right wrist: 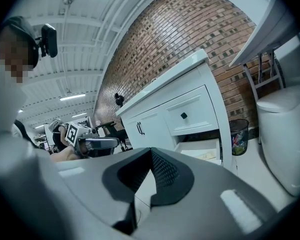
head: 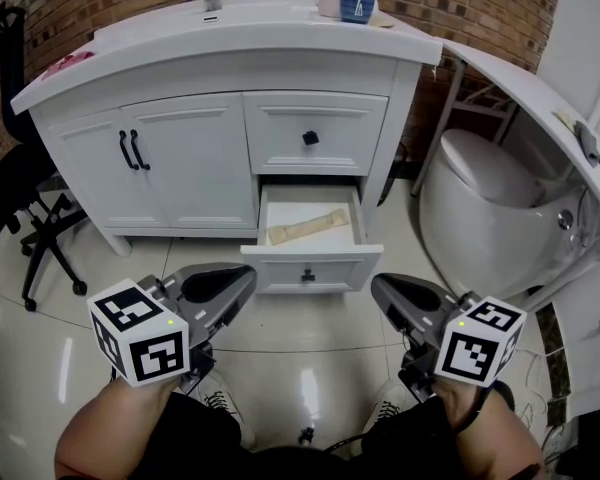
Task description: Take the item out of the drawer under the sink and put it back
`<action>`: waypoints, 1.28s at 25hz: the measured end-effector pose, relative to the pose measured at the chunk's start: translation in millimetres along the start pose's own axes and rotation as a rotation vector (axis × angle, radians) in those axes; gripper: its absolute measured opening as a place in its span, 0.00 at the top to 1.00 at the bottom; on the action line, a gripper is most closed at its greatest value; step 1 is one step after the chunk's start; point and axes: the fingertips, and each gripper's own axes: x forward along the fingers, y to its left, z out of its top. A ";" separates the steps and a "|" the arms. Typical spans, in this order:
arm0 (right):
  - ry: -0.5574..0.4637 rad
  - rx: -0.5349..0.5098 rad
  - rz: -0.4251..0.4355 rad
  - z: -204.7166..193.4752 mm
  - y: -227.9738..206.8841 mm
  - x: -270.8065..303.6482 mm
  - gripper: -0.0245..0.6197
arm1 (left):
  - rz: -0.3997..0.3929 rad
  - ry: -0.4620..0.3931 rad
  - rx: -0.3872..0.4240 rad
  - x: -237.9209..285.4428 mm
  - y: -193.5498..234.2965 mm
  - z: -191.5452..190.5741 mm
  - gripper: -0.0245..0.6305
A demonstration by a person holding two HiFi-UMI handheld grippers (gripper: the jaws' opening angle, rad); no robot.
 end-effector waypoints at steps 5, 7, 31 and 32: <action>0.000 -0.012 0.003 -1.5 6.5 -2.6 0.95 | -0.017 0.021 0.024 -0.9 -11.3 -6.9 0.95; 0.002 -0.022 0.000 -2.3 7.7 -2.8 0.95 | -0.016 0.027 0.027 -1.7 -12.2 -9.6 0.95; 0.015 -0.050 0.012 -3.0 17.7 -2.0 0.95 | -0.018 0.021 0.037 -4.0 -12.0 -5.6 0.95; 0.014 -0.049 0.013 -2.7 18.2 -2.0 0.95 | -0.018 0.021 0.038 -4.1 -12.0 -5.4 0.95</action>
